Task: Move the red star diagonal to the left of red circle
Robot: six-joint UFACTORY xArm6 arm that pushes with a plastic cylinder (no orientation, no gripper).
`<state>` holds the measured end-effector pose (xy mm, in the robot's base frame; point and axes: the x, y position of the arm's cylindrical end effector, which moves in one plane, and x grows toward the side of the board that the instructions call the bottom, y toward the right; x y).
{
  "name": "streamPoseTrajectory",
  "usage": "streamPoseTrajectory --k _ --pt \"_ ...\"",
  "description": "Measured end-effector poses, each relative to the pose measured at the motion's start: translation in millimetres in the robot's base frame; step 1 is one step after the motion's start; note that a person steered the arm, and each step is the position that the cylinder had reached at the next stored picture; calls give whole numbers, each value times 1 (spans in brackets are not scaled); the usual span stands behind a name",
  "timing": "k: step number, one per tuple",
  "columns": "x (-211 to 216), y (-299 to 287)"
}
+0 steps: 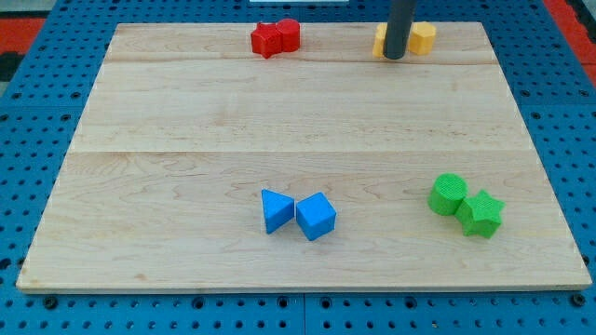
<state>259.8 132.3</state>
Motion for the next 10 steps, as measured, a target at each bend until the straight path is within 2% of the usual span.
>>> streamPoseTrajectory --k 2,4,5,8,10 --pt "18 -79" --pt "13 -244" --pt "-4 -288" --pt "-68 -256" --pt "-67 -191"
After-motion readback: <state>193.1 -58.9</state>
